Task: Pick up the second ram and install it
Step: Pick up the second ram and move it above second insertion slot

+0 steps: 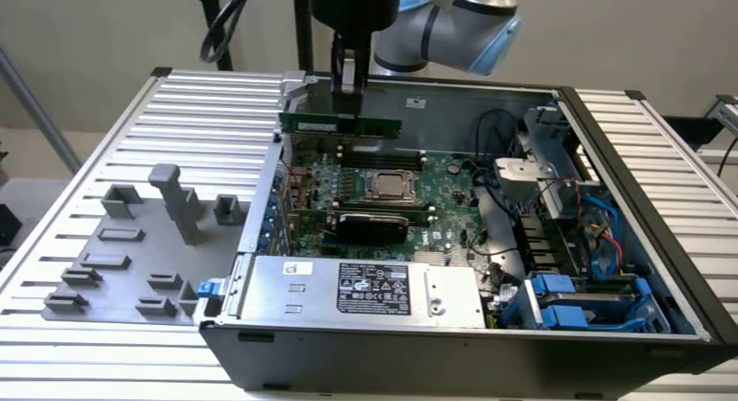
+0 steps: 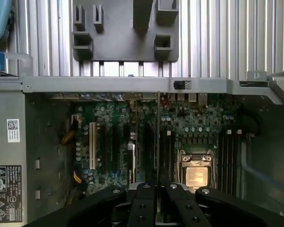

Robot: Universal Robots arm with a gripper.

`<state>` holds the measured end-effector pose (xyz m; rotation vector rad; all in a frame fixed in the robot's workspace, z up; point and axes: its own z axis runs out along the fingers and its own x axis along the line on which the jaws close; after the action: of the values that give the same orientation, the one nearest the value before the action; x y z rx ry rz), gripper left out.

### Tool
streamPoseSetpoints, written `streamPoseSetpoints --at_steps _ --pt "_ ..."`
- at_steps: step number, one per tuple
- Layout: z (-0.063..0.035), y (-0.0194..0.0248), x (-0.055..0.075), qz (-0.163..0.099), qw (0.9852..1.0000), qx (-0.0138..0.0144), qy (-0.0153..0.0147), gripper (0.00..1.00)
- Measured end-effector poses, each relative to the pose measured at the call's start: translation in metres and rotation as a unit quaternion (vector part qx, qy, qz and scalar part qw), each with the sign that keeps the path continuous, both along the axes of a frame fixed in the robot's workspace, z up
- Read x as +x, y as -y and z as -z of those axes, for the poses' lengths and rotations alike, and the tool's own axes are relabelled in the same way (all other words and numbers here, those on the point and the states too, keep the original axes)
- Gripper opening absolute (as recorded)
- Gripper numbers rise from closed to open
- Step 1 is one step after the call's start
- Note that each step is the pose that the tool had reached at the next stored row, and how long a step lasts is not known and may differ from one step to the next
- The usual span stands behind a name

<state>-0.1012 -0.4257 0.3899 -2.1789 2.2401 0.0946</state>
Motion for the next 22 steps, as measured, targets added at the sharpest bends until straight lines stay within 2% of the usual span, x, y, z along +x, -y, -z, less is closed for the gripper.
streamPoseSetpoints --at_steps 8,12,17,22 --pt "0.0144 -0.024 0.026 0.0 1.0 0.0 0.0 0.14" --pt "0.0215 -0.0337 0.038 0.0 1.0 0.0 0.0 0.14" --pt "0.0293 -0.0389 0.056 0.0 1.0 -0.0001 0.0 0.14" --pt "0.0347 -0.0395 0.064 0.0 1.0 -0.0001 0.0002 0.14"
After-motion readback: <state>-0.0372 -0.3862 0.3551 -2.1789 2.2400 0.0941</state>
